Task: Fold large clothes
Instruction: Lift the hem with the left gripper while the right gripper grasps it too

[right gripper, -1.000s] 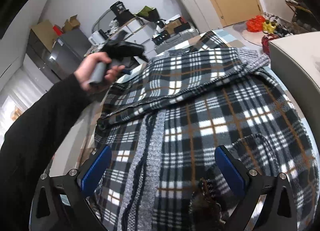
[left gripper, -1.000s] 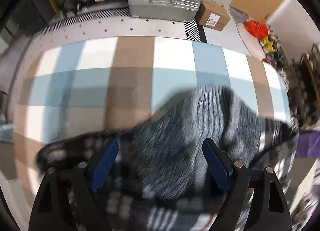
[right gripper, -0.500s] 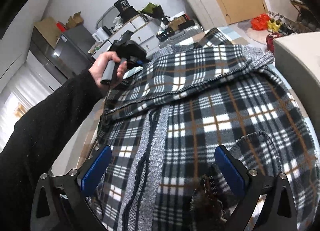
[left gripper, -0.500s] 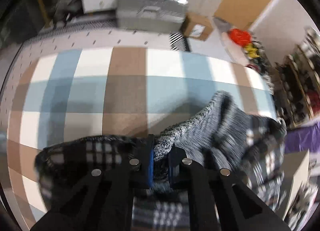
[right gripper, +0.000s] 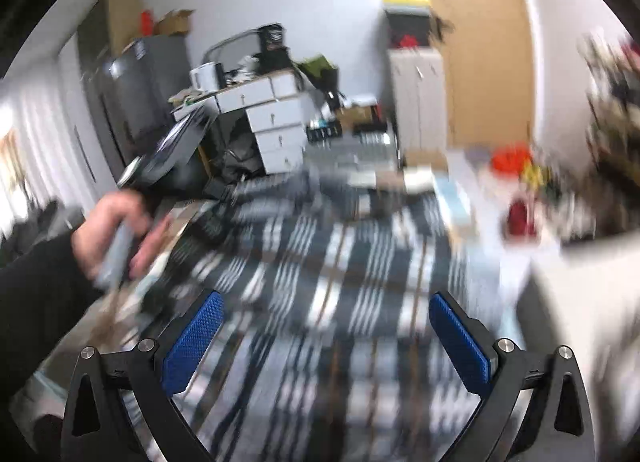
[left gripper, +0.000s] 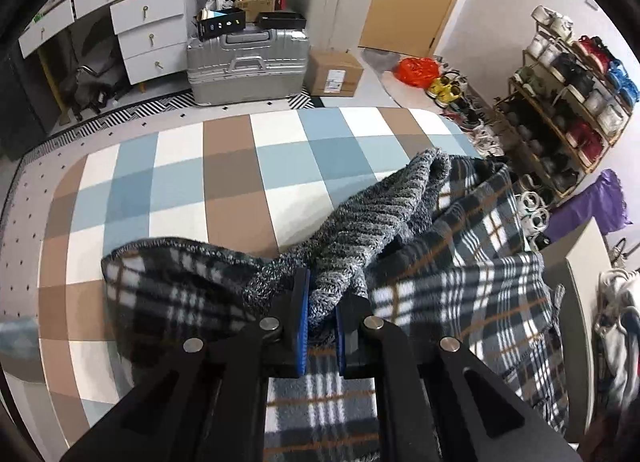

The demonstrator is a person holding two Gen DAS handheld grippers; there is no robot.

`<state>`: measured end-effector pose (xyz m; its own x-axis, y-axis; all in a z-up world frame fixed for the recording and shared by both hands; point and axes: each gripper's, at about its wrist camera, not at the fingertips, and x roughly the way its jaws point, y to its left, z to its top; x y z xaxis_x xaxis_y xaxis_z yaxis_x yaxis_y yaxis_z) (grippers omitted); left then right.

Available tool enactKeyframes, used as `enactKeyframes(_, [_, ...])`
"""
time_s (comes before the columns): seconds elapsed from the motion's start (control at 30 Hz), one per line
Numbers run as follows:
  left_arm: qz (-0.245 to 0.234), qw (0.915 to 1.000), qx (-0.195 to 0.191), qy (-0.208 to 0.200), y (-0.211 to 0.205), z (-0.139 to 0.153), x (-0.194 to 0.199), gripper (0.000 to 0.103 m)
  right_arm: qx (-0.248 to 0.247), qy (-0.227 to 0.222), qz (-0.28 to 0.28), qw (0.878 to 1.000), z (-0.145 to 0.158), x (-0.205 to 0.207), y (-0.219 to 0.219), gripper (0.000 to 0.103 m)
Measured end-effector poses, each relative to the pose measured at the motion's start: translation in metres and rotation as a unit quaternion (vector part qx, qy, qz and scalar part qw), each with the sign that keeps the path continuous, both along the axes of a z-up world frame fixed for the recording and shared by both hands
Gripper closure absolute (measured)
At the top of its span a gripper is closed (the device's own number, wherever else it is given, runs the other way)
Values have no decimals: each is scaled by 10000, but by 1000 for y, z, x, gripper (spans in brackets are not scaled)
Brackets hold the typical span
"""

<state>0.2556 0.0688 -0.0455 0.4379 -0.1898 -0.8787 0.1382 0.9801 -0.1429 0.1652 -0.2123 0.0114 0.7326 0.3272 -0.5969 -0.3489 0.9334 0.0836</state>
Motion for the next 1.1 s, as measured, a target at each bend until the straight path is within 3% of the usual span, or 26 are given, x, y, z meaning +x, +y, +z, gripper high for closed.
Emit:
enactKeyframes(0.07, [-69,10000,-62,-16,0,-4,0,98,-451,177,312,9983,-1,54,29,0])
enactKeyframes(0.23, [-159,9994,-319,22,1,-5,-2,98,-1256,499,869,9870,-28,146,86,1])
enactKeyframes(0.43, [-392,9985,-375,82,-1,-11,-1,98,-1939,648,1077,9729,-68,202,120,3])
enactKeyframes(0.53, [-409,9981,-455,119,1,-15,-2,98,-2250,740,1064,9657,-81,220,126,13])
enactKeyframes(0.57, [-415,9979,-478,136,1,-16,-1,98,-2270,768,1021,9655,-83,224,126,24])
enactKeyframes(0.63, [-397,9978,-512,134,2,-15,-2,98,-2088,927,1085,9675,-81,225,127,44])
enactKeyframes(0.7, [-362,9980,-508,143,4,-13,-4,98,-1985,1075,1116,9678,-80,221,129,82])
enactKeyframes(0.77, [-310,9983,-479,88,5,-5,-10,98,-2209,797,939,9675,-74,206,130,88])
enactKeyframes(0.93, [-265,9979,-589,-93,5,25,-46,98,-2348,255,667,9694,-42,162,125,92])
enactKeyframes(1.1, [-354,9971,-536,-397,-5,53,-105,98,-2124,-280,523,9754,1,90,101,92])
